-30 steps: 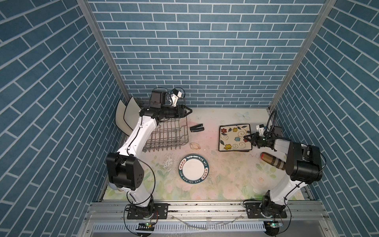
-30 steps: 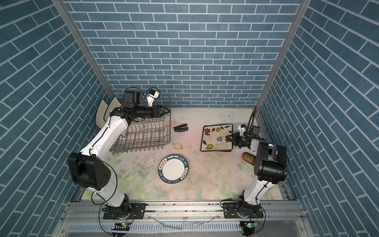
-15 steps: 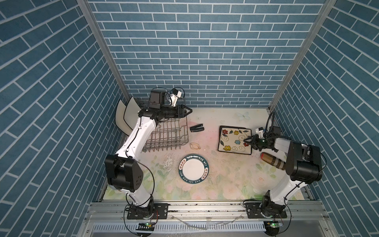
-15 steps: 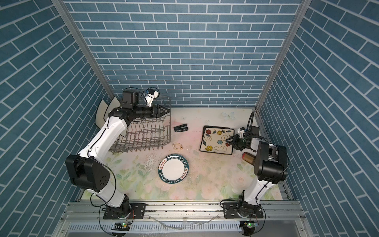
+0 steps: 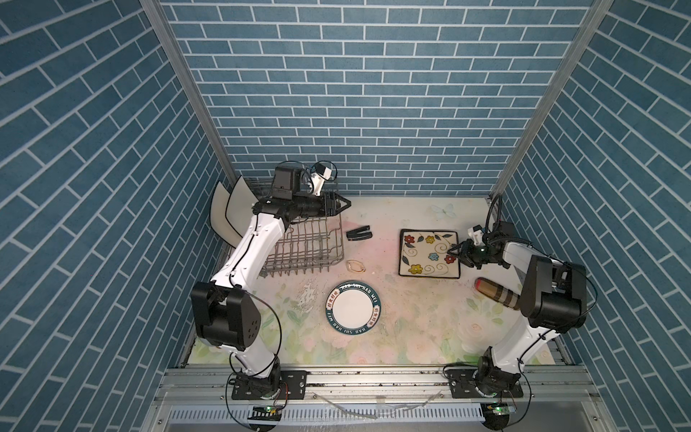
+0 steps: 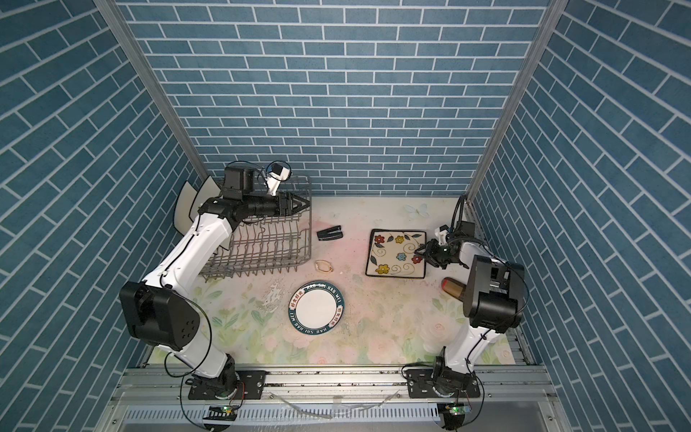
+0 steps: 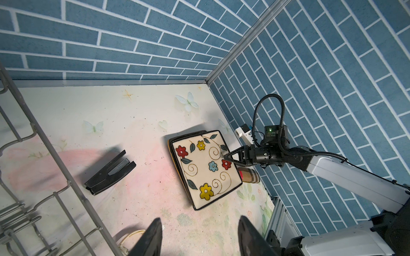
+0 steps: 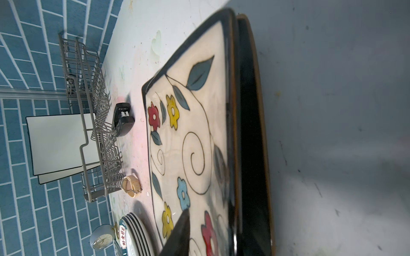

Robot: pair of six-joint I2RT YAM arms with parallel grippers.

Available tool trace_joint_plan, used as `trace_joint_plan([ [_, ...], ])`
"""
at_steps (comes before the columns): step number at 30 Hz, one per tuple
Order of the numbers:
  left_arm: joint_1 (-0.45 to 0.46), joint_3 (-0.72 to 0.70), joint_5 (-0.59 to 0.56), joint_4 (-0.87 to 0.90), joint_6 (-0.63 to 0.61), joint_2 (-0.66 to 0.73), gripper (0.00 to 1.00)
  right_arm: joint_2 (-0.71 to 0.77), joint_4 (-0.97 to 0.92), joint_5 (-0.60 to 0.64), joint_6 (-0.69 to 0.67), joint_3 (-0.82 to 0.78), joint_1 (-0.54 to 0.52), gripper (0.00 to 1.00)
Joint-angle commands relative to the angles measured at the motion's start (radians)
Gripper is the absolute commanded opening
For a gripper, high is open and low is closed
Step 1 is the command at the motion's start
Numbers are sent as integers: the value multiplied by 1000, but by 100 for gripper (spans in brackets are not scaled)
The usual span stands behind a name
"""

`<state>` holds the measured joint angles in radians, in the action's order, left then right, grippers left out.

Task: Unload the plates from the dish rack
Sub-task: Place a plate on the plate.

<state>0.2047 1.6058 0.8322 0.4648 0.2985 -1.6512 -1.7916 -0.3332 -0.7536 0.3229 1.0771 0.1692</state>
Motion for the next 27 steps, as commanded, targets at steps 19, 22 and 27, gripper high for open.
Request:
trace_joint_plan([
  [19,-5,-21,5,-11,-11,24,57,-99,-129,34,-152,148,-2,31],
  [22,-7,-18,5,-8,-12,23,57,-110,-136,42,-159,155,-2,31],
  [27,-6,-14,-8,4,-21,25,57,-126,-156,62,-172,167,-2,31],
])
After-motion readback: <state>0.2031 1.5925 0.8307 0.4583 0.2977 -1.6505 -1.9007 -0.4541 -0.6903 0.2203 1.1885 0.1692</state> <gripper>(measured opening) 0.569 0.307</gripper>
